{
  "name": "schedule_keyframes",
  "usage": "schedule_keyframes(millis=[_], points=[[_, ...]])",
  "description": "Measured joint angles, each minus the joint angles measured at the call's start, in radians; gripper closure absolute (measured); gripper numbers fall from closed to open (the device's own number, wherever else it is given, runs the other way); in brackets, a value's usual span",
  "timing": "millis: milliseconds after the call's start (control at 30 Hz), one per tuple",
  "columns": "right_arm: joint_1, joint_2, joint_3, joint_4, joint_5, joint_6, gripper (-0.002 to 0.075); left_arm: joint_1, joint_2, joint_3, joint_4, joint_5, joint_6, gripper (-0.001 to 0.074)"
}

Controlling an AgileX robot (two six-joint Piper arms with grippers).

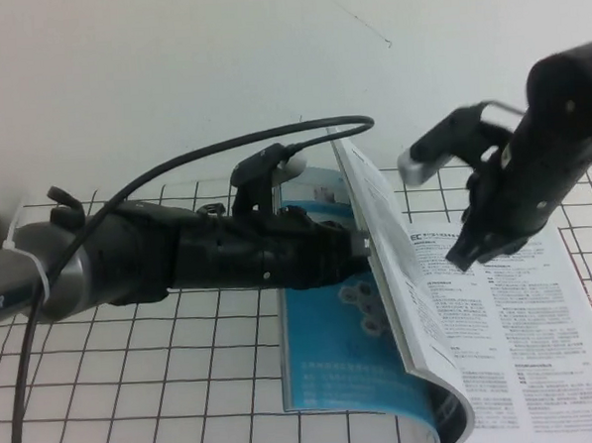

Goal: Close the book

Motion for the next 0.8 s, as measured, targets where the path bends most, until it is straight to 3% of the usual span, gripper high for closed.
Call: schedule_keyframes(millis=[167, 500, 667, 800], points=[[-0.017, -0.154, -0.110, -0.108, 0.091, 0.080, 0.0729, -0.068, 0.000, 0.000, -0.002, -0.032, -0.002, 0.0738], [-0.017, -0.355, -0.156, -0.110, 0.131, 0.089, 0.0729, -0.150, -0.035, -0.124, 0.031, 0.027, -0.012, 0.0738], [-0.017, -0.456, -0.156, -0.110, 0.142, 0.081, 0.0729, -0.162, -0.170, -0.150, 0.165, -0.031, -0.085, 0.0738], [-0.017, -0.585, -0.106, -0.110, 0.137, 0.058, 0.0729, -0.162, -0.336, -0.150, 0.408, -0.061, -0.228, 0.0738]])
